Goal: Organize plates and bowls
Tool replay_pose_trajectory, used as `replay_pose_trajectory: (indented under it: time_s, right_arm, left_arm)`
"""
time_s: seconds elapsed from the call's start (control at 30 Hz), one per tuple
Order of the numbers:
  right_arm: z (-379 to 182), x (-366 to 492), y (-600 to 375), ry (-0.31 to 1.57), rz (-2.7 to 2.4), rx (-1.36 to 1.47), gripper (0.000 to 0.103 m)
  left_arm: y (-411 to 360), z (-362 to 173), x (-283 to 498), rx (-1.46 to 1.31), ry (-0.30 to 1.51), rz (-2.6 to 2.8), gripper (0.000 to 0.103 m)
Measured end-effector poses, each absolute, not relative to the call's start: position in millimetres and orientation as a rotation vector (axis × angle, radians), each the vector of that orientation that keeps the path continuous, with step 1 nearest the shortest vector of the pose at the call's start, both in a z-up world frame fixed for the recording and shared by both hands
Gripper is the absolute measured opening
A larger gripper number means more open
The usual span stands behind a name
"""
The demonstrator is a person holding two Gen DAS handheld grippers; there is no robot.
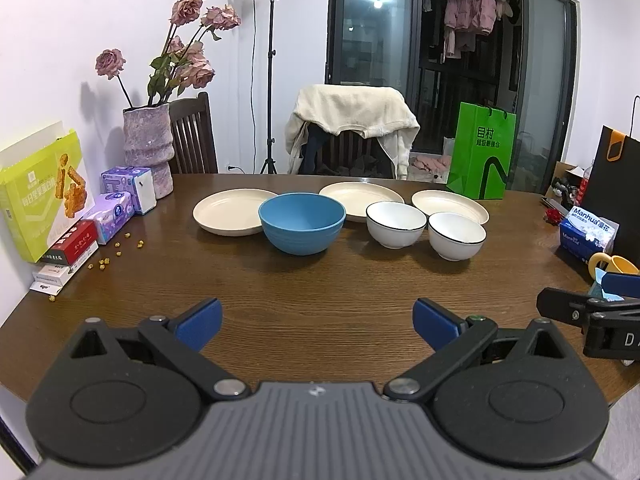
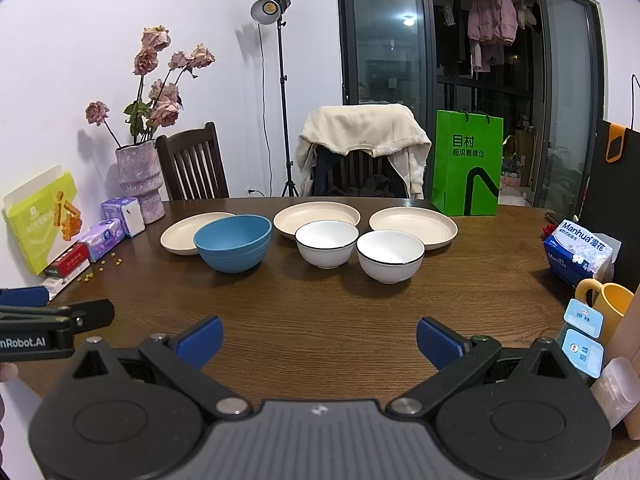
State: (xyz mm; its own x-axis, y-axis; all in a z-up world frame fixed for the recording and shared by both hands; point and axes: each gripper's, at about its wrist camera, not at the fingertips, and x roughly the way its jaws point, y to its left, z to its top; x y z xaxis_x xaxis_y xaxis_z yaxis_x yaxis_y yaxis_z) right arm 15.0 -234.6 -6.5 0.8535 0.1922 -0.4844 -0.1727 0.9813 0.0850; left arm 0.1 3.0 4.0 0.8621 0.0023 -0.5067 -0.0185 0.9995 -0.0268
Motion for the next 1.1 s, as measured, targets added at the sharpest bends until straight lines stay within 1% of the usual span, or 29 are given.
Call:
replay_pose_trajectory:
  time_s: [1.1]
  right_arm:
    - [-8.4,15.6,-232.7,0.516,0.193,0.038,0.103]
  left_arm:
    - [7.5,3.4,-0.4,-0.039,0.53,0.021,0.103]
